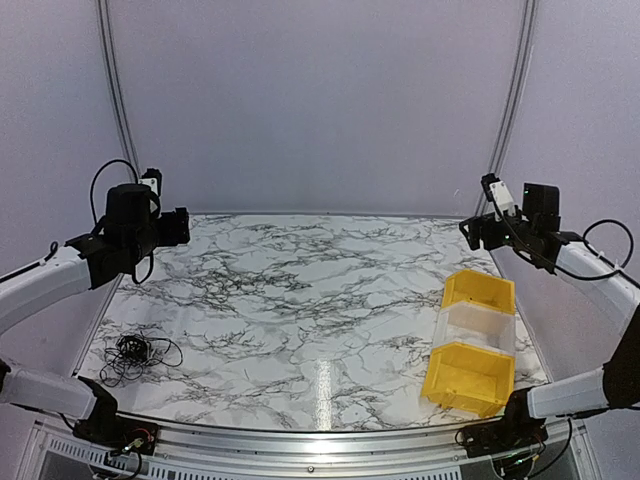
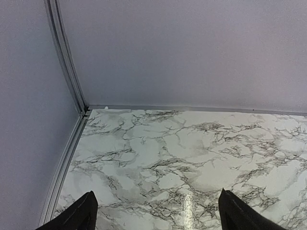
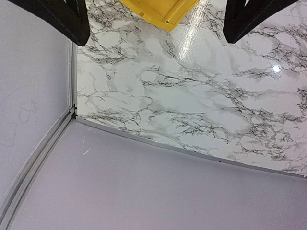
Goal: Untangle the cables
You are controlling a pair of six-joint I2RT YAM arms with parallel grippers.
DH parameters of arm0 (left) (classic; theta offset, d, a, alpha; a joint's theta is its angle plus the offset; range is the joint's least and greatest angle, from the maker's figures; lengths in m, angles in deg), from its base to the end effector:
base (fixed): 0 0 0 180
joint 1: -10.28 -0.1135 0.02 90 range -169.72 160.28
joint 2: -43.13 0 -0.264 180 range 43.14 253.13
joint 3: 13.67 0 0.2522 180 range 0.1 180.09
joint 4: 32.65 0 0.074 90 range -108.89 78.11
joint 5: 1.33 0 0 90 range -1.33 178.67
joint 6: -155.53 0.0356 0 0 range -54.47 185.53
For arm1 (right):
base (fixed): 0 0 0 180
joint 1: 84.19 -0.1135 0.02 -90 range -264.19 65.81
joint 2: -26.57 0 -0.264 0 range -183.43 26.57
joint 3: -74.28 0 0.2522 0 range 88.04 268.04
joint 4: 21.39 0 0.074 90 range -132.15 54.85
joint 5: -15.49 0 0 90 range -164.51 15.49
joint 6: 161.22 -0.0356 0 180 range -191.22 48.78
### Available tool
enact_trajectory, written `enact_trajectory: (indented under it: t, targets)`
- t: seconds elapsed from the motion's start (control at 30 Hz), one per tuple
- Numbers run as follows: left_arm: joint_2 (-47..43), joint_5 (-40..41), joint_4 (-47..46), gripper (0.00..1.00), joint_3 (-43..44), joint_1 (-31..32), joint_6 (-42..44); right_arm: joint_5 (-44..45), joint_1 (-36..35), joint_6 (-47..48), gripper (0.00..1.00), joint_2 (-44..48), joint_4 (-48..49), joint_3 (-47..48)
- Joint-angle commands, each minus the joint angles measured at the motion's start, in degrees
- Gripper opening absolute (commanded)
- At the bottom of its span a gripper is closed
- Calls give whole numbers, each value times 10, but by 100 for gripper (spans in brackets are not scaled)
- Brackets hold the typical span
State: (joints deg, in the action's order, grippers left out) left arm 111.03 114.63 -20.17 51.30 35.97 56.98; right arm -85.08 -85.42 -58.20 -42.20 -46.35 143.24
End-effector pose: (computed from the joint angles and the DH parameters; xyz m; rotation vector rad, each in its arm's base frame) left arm 0.2543 -0.1051 0.3170 -0.0439 1.8115 -0.0070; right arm 0.2754 0.0124 0.3148 -0.3641 1.9622 0.0524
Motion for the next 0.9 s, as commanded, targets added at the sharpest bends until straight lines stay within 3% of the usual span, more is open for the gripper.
enact_trajectory:
  t: [0.0, 0.23, 0.53, 0.87]
  targets:
    - [2, -15, 62, 90, -1, -16, -35, -49, 24, -26, 97, 20, 52, -33]
    - [10, 7, 230, 90, 30, 32, -125, -183, 34, 19, 96, 32, 74, -89]
    - [43, 37, 420, 90, 20, 103, -303, -254, -60, 89, 93, 18, 57, -98]
    - [38, 84, 522, 95, -62, 126, -490, -317, -90, 141, 92, 25, 28, -89]
